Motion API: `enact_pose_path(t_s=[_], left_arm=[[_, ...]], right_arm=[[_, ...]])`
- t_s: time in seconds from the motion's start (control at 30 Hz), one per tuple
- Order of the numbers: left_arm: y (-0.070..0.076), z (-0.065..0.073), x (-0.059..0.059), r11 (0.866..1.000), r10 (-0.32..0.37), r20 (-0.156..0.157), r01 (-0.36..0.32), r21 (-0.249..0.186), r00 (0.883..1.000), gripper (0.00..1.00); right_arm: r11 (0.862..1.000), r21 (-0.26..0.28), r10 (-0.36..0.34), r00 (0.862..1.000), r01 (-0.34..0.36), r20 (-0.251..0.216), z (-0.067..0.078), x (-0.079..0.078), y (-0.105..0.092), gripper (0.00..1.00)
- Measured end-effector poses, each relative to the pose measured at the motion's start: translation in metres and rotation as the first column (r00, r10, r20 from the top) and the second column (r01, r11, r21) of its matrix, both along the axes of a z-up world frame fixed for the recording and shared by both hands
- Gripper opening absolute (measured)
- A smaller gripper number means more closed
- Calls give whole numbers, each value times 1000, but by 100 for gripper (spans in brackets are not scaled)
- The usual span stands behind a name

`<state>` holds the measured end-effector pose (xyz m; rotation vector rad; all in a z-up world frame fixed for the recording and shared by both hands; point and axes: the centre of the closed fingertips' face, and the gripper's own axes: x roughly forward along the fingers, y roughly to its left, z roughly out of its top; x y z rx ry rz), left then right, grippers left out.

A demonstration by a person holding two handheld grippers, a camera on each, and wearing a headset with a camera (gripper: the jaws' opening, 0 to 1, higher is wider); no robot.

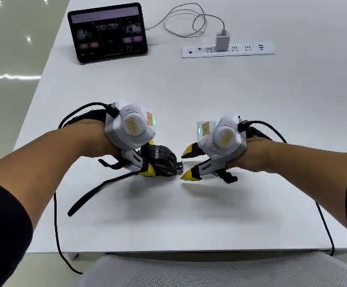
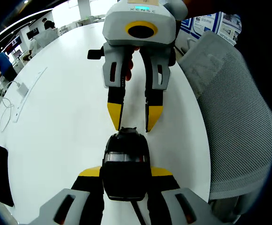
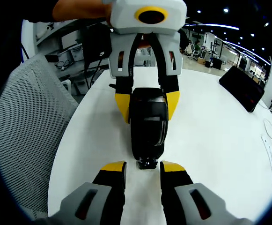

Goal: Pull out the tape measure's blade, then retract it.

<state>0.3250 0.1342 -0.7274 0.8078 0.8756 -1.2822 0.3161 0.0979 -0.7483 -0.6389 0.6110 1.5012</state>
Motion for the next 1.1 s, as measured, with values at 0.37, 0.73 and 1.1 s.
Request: enact_pose_path(t_s=[0.37,0.73,1.1], left_arm=[[0,0,0,999,27,-5,-27,-24,1000,32],[-1,0,0,998,43,-4,-43,-41,999,32],[0,0,0,998,49,4,-49,-49,999,32]], right_arm=[[1000,-10,-15,1000,15,2,-8,7,6,13],[1000,-14,-14,1000,14,7,-7,7,3,9],[999,-20,-26,1000,26,9,-6,8,0,9]])
